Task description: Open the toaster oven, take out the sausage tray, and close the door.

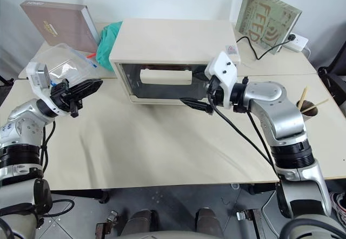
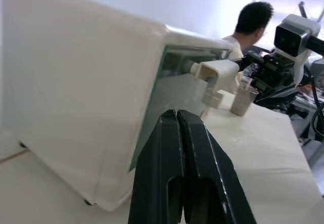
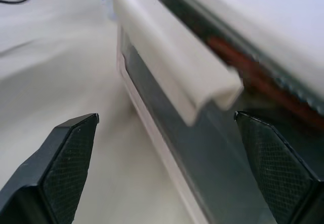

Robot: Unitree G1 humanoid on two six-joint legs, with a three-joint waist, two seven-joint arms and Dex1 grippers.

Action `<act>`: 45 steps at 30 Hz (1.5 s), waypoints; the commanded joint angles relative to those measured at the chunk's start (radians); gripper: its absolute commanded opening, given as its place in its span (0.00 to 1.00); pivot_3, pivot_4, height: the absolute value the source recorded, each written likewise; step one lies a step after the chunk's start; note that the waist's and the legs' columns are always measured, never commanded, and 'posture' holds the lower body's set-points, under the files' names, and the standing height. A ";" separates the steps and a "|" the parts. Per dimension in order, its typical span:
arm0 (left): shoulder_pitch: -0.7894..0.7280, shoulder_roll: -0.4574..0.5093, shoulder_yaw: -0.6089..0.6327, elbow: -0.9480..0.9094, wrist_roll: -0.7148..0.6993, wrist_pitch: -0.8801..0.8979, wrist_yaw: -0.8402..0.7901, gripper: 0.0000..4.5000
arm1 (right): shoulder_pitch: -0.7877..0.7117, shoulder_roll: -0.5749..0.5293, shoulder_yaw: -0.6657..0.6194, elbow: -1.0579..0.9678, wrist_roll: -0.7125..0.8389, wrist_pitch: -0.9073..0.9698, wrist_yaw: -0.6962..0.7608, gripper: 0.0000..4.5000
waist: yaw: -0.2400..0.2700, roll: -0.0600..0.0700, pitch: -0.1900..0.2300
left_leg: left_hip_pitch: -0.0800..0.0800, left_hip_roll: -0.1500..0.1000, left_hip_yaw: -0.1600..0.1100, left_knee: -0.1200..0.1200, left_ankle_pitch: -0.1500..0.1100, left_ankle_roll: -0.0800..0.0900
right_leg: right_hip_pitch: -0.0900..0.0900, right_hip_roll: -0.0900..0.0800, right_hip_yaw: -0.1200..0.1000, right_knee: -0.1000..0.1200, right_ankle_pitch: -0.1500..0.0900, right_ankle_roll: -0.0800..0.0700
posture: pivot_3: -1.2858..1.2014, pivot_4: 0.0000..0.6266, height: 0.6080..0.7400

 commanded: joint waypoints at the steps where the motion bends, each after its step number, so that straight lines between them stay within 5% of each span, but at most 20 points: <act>1: 0.007 0.014 0.033 -0.033 -0.018 0.000 0.015 0.01 | -0.039 0.009 -0.018 -0.031 0.027 -0.001 0.033 1.00 | 0.000 0.000 0.000 | 0.000 0.000 0.000 0.000 0.000 0.000 | 0.000 0.000 0.000 0.000 0.000 0.000 | 0.52 0.24 1.00; 11: -0.033 -0.004 0.007 -0.045 -0.019 0.044 0.009 0.01 | 0.098 -0.029 0.018 -0.248 0.098 0.103 0.117 1.00 | -0.019 0.000 0.000 | 0.000 0.001 0.003 -0.003 0.000 0.000 | -0.006 0.000 0.000 0.004 0.000 0.000 | 0.52 0.24 1.00; 28: -0.139 -0.092 -0.193 0.081 0.100 0.015 -0.127 0.01 | 0.204 0.009 0.077 -0.350 0.060 0.134 0.050 1.00 | -0.046 0.000 0.000 | 0.000 0.001 0.009 -0.004 0.000 0.000 | -0.012 -0.001 0.000 0.008 0.000 0.000 | 0.52 0.24 1.00; 45: -0.160 -0.108 -0.220 0.124 0.149 -0.026 -0.188 0.01 | 0.425 -0.199 0.130 -0.595 0.069 0.431 -0.057 1.00 | -0.005 -0.003 0.001 | -0.001 0.000 0.010 0.003 -0.001 0.001 | -0.012 -0.004 0.000 0.010 0.000 0.000 | 0.52 0.24 1.00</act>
